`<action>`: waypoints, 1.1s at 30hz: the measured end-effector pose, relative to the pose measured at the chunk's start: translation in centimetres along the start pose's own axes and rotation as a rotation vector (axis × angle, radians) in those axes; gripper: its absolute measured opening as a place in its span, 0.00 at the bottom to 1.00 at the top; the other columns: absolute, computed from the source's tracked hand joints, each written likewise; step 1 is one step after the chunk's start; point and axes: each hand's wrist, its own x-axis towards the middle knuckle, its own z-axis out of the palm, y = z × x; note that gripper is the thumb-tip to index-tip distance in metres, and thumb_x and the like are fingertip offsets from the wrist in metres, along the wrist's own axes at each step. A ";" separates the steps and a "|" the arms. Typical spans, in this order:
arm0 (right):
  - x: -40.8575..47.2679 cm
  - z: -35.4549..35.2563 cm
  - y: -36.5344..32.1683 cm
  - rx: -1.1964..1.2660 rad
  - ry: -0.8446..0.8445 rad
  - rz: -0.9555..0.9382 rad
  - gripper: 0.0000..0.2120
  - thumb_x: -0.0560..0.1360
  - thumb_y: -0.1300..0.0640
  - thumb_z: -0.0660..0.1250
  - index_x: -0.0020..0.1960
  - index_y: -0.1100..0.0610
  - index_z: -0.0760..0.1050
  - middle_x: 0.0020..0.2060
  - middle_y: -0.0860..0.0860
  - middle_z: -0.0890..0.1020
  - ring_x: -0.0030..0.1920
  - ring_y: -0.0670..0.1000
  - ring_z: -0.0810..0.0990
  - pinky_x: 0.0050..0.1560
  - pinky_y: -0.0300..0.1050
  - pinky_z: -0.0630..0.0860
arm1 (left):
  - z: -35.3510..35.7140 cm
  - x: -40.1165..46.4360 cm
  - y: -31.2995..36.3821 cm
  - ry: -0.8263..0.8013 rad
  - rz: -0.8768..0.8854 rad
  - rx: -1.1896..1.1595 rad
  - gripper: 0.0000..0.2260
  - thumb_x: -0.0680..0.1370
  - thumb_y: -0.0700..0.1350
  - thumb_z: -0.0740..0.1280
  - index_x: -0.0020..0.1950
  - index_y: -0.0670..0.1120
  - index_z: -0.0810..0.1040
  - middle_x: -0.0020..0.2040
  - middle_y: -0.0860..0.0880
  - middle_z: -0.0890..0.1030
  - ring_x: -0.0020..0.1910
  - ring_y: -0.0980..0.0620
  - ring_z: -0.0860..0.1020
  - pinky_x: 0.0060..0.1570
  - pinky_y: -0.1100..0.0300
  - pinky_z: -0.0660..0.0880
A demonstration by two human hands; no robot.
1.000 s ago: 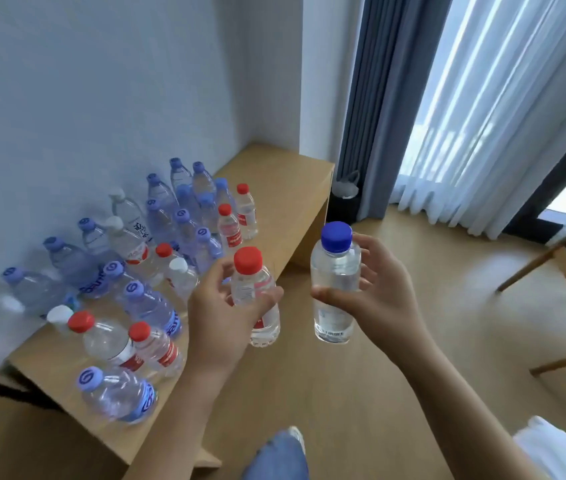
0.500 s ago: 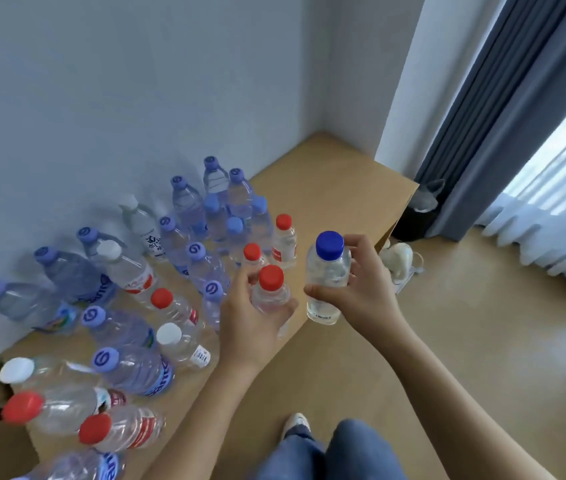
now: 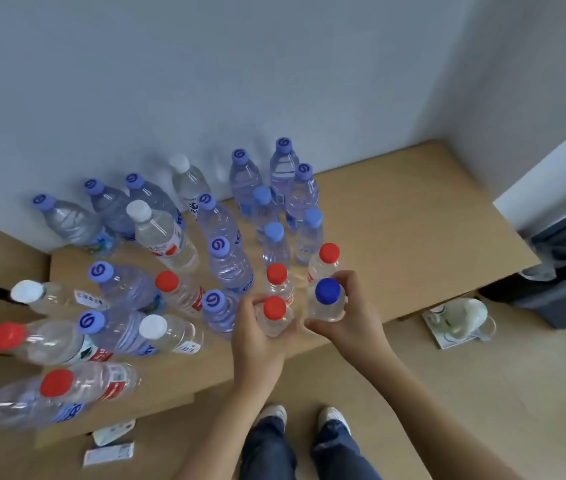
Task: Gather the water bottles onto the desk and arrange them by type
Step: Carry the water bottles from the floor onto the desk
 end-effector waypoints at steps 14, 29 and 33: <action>1.9 -1.5 1.8 -0.062 -0.194 -0.105 0.29 0.63 0.63 0.79 0.56 0.52 0.65 0.52 0.43 0.72 0.50 0.41 0.74 0.45 0.32 0.70 | 1.5 -0.8 -0.8 0.074 -0.078 0.113 0.26 0.66 0.41 0.82 0.52 0.58 0.69 0.49 0.57 0.79 0.49 0.62 0.78 0.47 0.72 0.72; 0.5 -3.4 -8.7 0.003 -0.373 -0.422 0.32 0.66 0.54 0.80 0.64 0.48 0.68 0.62 0.38 0.74 0.65 0.38 0.71 0.62 0.35 0.66 | -8.7 -5.1 7.1 0.236 -0.047 -0.109 0.26 0.69 0.39 0.79 0.58 0.61 0.74 0.58 0.64 0.79 0.63 0.65 0.75 0.63 0.67 0.72; -2.1 0.9 -11.9 -0.001 -0.480 -0.505 0.30 0.67 0.55 0.80 0.63 0.47 0.69 0.60 0.36 0.75 0.63 0.36 0.72 0.60 0.31 0.68 | -13.7 -8.4 7.3 0.383 -0.073 -0.178 0.25 0.68 0.40 0.79 0.60 0.55 0.76 0.60 0.58 0.80 0.63 0.63 0.76 0.63 0.64 0.73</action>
